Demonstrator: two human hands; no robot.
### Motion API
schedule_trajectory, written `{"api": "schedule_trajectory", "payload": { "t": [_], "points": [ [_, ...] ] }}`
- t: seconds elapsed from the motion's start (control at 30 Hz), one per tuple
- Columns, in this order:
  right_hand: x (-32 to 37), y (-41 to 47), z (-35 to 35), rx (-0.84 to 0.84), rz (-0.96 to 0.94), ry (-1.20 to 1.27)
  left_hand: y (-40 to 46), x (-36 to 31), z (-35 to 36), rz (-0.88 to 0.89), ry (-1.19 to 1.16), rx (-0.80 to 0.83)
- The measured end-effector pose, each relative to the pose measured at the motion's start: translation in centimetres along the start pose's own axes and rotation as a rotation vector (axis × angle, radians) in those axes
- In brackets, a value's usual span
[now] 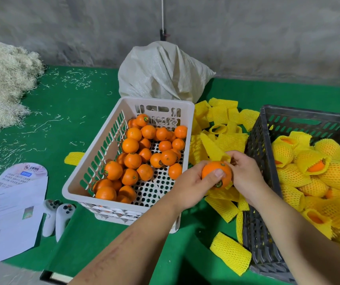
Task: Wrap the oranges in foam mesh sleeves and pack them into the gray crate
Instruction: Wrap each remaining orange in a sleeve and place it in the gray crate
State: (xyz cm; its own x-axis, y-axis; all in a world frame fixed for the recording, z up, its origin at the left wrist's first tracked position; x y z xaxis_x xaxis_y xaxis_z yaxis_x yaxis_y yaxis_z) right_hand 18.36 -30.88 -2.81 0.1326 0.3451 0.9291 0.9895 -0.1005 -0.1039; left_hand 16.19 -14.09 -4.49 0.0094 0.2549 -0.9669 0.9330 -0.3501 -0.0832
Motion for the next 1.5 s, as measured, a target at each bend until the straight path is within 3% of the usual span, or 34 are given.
{"api": "schedule_trajectory", "payload": {
  "t": [0.13,0.3,0.47,0.63,0.77,0.9,1.13,1.27,1.5],
  "points": [
    [-0.1,0.1,0.3,-0.037,-0.067,-0.188,-0.5,-0.5,0.2,0.084,0.103,0.104],
    [0.0,0.0,-0.3,-0.132,-0.125,-0.251,-0.2,0.0,0.3,0.142,0.152,0.165],
    [0.0,-0.3,0.0,-0.031,-0.23,-0.23,0.3,0.4,-0.1,0.19,0.059,-0.011],
    [0.2,-0.7,-0.3,-0.061,-0.296,-0.275,0.0,-0.1,-0.9,0.226,0.029,-0.185],
    [1.0,-1.8,-0.2,-0.052,-0.408,-0.29,0.1,0.3,-1.7,0.159,-0.025,-0.353],
    [1.7,-2.0,-0.5,-0.07,-0.461,-0.252,0.1,0.5,-1.5,0.168,0.05,-0.31],
    [0.3,-1.9,-0.5,-0.072,-0.39,-0.174,0.0,1.0,-0.4,0.153,0.147,-0.163],
    [0.5,-1.6,-0.3,-0.068,-0.382,-0.137,0.0,0.7,-0.5,0.218,0.014,-0.212],
    [1.6,-2.6,-0.4,-0.131,-0.575,-0.317,0.5,0.9,-1.7,0.208,-0.098,-0.369]
  ]
}}
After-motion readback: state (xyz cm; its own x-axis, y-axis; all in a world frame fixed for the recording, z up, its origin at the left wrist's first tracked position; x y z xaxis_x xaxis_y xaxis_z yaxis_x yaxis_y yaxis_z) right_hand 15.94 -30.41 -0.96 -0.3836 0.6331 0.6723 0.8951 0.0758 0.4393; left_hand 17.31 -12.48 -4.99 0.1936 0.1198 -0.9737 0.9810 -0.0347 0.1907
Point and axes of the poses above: each hand's wrist, its own y-axis towards the middle knuckle, its own z-axis out of the palm, x = y × z, the point moved 4 cm from there along y, towards the middle knuckle
